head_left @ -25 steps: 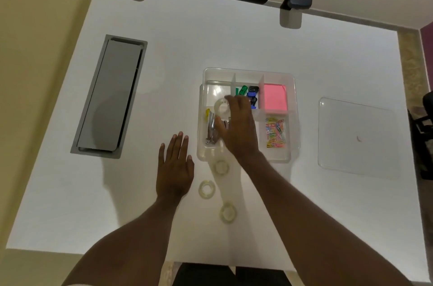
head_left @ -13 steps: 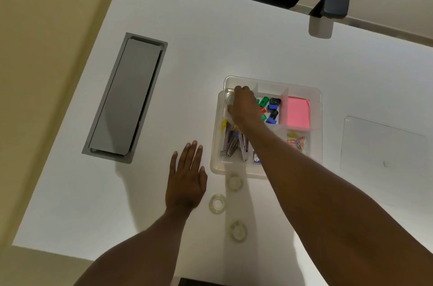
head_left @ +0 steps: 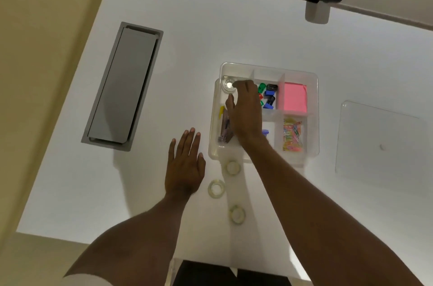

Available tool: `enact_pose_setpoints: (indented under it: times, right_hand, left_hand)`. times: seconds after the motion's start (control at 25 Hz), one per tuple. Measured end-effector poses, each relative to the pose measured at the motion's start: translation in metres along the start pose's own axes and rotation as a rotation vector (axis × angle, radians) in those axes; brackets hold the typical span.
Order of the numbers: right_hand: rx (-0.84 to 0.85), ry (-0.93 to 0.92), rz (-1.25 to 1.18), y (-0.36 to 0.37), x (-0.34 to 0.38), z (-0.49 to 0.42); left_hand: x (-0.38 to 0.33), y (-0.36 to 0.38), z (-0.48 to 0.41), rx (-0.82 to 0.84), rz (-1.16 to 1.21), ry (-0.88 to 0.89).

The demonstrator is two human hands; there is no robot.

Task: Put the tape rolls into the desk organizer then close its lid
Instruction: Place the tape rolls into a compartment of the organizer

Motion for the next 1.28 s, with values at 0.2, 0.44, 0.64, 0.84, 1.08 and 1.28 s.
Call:
enact_pose_setpoints:
  times: [0.2, 0.44, 0.64, 0.84, 1.08, 1.28]
  right_hand:
    - [-0.092, -0.023, -0.1, -0.02, -0.008, 0.095]
    - [0.066, 0.091, -0.045, -0.015, -0.047, 0.193]
    - [0.173, 0.243, -0.015, -0.001, -0.057, 0.209]
    - [0.176, 0.238, 0.097, 0.007, -0.053, 0.204]
    - [0.121, 0.172, -0.029, -0.005, -0.051, 0.206]
    - [0.018, 0.02, -0.09, -0.025, -0.035, 0.16]
  left_hand:
    - [-0.001, -0.003, 0.001, 0.001, -0.017, -0.002]
    - [-0.003, -0.006, 0.001, 0.0, 0.007, -0.007]
    - [-0.004, -0.007, 0.002, -0.007, 0.016, -0.007]
    - [-0.004, -0.009, 0.003, -0.015, 0.018, -0.001]
    - [-0.003, -0.007, 0.003, -0.003, 0.017, -0.01]
    - [-0.002, -0.005, 0.002, 0.001, 0.015, -0.009]
Point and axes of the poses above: each hand's wrist, its own z-axis away from the middle knuckle, its own y-axis out of the palm, x = y × z, the point moved 2 cm from there along -z, towards the middle knuckle, and after that the axes turned 2 degrees about -z, right-handed, at the moved point
